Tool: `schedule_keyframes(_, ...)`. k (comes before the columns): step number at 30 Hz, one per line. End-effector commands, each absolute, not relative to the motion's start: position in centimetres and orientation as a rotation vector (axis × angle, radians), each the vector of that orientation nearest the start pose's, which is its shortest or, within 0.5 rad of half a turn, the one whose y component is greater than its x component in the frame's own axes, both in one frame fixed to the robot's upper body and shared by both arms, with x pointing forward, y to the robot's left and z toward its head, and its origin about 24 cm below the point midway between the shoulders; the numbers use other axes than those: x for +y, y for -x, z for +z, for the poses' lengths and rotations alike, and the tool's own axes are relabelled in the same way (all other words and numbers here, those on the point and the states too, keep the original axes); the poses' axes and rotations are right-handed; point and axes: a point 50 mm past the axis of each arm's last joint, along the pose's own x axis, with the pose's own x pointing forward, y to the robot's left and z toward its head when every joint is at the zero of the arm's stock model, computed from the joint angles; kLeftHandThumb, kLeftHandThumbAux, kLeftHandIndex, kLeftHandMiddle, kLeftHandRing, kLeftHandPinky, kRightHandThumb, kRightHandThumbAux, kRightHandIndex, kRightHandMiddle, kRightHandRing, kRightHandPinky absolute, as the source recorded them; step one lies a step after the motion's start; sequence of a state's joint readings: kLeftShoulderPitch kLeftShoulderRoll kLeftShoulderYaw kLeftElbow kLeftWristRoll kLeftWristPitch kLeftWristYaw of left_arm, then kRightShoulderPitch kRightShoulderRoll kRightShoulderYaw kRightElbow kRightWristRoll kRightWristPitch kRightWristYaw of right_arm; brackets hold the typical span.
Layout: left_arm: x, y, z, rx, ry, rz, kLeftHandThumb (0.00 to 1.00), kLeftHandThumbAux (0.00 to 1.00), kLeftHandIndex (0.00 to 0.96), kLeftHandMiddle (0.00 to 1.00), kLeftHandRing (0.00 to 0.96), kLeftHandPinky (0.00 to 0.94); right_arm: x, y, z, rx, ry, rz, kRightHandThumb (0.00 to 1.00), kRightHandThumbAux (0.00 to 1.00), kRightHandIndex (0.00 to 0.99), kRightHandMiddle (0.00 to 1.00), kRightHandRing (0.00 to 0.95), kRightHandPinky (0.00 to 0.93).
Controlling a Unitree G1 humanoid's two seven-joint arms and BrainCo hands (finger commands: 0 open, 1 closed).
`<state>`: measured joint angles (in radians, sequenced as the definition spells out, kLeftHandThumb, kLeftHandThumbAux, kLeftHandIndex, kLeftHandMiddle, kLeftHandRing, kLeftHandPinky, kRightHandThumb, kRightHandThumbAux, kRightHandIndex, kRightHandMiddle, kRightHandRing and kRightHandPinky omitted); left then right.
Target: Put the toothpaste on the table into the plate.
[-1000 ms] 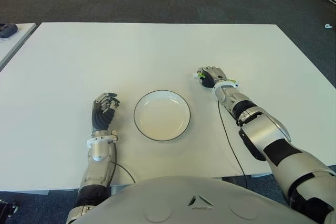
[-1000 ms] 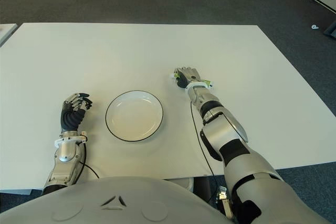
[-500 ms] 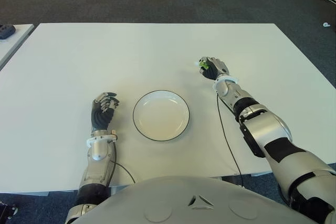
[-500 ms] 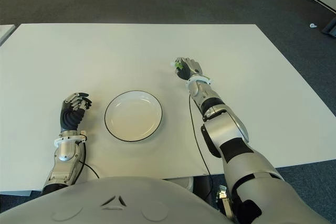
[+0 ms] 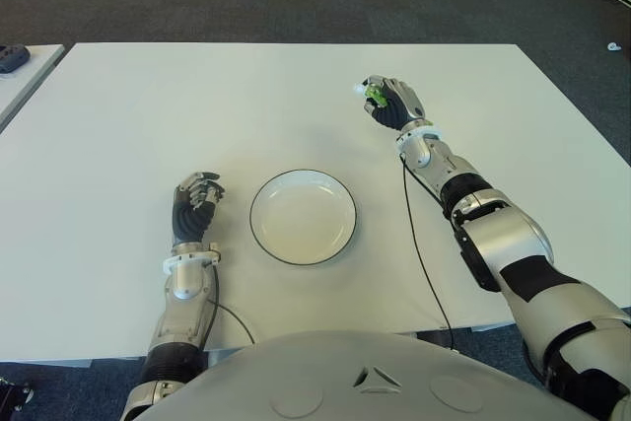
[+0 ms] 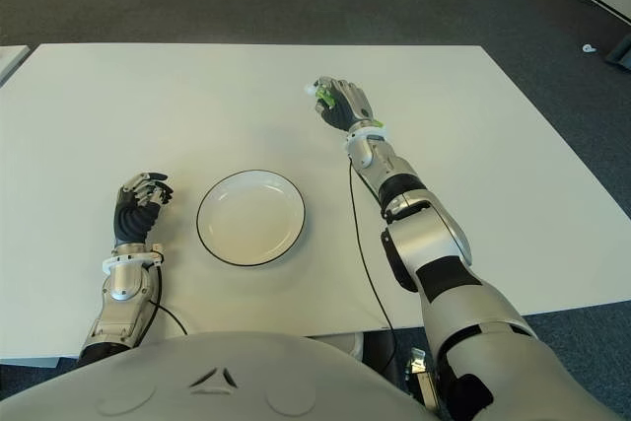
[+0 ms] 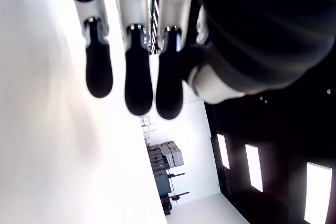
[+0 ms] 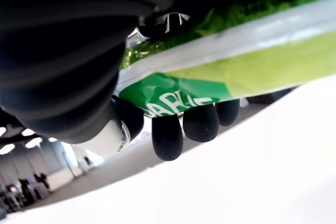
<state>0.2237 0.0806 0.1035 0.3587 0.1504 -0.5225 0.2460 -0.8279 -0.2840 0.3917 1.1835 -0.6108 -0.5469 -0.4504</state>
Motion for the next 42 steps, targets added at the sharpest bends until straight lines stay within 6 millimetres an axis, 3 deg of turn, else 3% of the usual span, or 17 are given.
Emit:
schedule_keyframes(1, 20.8, -17.5, -3.8, 0.076, -0.254, 0.297, 0.706, 0.717, 0.429, 0.582, 0.587, 0.555, -12.4, -36.2, 8.4, -0.492, 0.944, 0.225, 0.711, 0.718, 0.439, 0.874, 0.872, 0.866)
schedule_keyframes(13, 20.5, -17.7, -3.6, 0.105, -0.261, 0.304, 0.705, 0.717, 0.428, 0.58, 0.584, 0.546, -9.5, -33.4, 9.4, -0.667, 0.84, 0.38, 0.712, 0.717, 0.439, 0.863, 0.859, 0.841)
schedule_keyframes(23, 20.5, -17.9, -3.5, 0.119, -0.259, 0.305, 0.704, 0.717, 0.429, 0.584, 0.587, 0.545, -6.9, -29.8, 9.2, -0.779, 0.805, 0.606, 0.713, 0.718, 0.44, 0.85, 0.843, 0.826)
schedule_keyframes(30, 20.6, -17.9, -3.6, 0.118, -0.269, 0.307, 0.703, 0.716, 0.429, 0.603, 0.602, 0.538, -5.8, -28.2, 8.0, -0.772, 0.79, 0.806, 0.712, 0.718, 0.441, 0.839, 0.837, 0.835)
schedule_keyframes(34, 20.5, -17.9, -3.6, 0.116, -0.273, 0.31, 0.704, 0.716, 0.429, 0.61, 0.609, 0.546, -5.1, -26.6, 6.3, -0.762, 0.801, 0.92, 0.711, 0.717, 0.441, 0.836, 0.829, 0.835)
schedule_keyframes(42, 20.5, -17.8, -3.6, 0.122, -0.274, 0.316, 0.704, 0.716, 0.43, 0.615, 0.612, 0.556, -4.5, -25.1, 4.6, -0.736, 0.871, 1.044, 0.71, 0.717, 0.44, 0.835, 0.818, 0.829)
